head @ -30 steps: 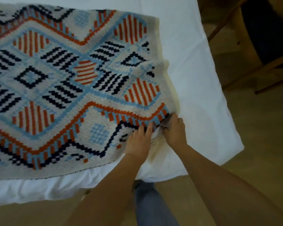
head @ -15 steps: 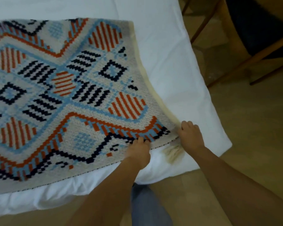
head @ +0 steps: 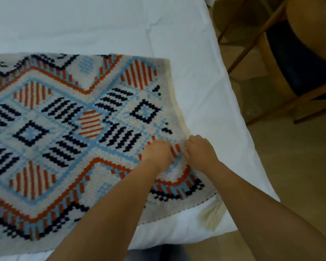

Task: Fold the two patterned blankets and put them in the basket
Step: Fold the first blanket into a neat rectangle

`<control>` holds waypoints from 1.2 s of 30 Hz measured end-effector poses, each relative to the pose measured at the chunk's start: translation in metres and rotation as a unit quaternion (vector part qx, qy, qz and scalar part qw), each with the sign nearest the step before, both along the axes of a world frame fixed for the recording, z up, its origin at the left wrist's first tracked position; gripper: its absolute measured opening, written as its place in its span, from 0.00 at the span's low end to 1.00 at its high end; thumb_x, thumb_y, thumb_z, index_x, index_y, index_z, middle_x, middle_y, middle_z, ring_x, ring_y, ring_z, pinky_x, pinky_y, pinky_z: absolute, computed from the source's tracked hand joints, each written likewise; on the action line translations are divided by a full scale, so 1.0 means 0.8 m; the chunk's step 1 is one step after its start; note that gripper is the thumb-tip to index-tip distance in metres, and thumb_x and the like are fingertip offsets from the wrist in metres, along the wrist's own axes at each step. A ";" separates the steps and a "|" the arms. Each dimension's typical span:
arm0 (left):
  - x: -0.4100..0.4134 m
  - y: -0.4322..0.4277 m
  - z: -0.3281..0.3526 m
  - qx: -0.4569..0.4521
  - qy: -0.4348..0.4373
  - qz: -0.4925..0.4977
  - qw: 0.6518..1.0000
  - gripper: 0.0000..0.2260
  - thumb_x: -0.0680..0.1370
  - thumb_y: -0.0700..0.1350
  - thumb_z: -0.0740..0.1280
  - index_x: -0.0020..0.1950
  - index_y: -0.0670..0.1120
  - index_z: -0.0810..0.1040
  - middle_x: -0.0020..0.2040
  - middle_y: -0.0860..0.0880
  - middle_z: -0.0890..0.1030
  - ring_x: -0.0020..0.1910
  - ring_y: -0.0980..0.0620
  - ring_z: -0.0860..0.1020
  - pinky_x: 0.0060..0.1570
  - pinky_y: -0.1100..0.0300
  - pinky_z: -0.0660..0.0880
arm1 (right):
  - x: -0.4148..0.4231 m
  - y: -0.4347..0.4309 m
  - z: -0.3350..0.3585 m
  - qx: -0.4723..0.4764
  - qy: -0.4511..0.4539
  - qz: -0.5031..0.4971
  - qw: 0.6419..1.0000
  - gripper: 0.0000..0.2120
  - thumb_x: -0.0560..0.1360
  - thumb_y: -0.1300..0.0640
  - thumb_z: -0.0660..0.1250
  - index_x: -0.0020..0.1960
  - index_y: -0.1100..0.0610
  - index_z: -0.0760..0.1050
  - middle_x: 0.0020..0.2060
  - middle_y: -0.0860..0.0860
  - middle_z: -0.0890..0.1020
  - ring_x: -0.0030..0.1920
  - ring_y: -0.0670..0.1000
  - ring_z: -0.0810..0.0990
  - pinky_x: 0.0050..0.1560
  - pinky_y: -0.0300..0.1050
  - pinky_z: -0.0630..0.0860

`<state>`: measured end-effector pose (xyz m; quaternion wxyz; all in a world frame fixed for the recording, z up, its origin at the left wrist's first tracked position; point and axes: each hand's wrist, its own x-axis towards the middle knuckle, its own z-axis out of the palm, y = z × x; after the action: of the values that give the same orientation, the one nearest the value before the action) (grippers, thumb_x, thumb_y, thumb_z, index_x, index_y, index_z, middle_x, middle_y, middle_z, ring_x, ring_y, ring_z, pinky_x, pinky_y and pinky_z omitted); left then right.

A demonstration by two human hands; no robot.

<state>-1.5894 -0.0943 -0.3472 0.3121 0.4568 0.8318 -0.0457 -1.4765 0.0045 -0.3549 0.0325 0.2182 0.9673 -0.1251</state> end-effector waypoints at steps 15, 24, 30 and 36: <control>-0.337 0.124 -0.011 0.210 0.153 0.054 0.964 0.16 0.82 0.48 0.51 0.64 0.43 0.71 0.61 0.44 0.73 0.60 0.44 0.70 0.56 0.52 0.65 | -0.289 0.158 -0.032 -0.222 0.133 -0.357 0.898 0.14 0.78 0.50 0.56 0.50 0.61 0.73 0.50 0.56 0.74 0.50 0.55 0.74 0.48 0.48 0.71; -0.400 0.191 -0.031 -0.030 0.061 0.105 0.992 0.11 0.79 0.44 0.58 0.58 0.41 0.72 0.51 0.43 0.77 0.47 0.44 0.75 0.58 0.49 0.68 | -0.380 0.236 -0.055 -0.461 -0.122 -0.380 0.793 0.34 0.68 0.35 0.66 0.59 0.63 0.74 0.56 0.59 0.80 0.52 0.58 0.80 0.49 0.48 0.76; -0.399 0.192 -0.049 -0.106 0.058 0.043 0.992 0.22 0.75 0.58 0.60 0.64 0.47 0.67 0.60 0.44 0.72 0.57 0.42 0.72 0.60 0.44 0.64 | -0.394 0.226 -0.063 -0.482 -0.178 -0.216 0.831 0.15 0.64 0.58 0.76 0.46 0.55 0.74 0.42 0.51 0.78 0.40 0.50 0.77 0.37 0.43 0.76; -0.418 0.208 -0.038 -0.023 -0.168 0.097 0.981 0.12 0.73 0.56 0.60 0.46 0.48 0.69 0.46 0.47 0.74 0.41 0.51 0.72 0.41 0.57 0.69 | -0.418 0.257 -0.030 -0.503 0.095 -0.294 0.807 0.11 0.67 0.67 0.71 0.37 0.53 0.74 0.38 0.51 0.78 0.40 0.52 0.78 0.37 0.41 0.77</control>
<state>-1.9235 0.0723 -0.3777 0.4608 0.3677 0.8066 0.0427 -1.8113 0.2104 -0.3789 0.0072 0.4326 0.6566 -0.6179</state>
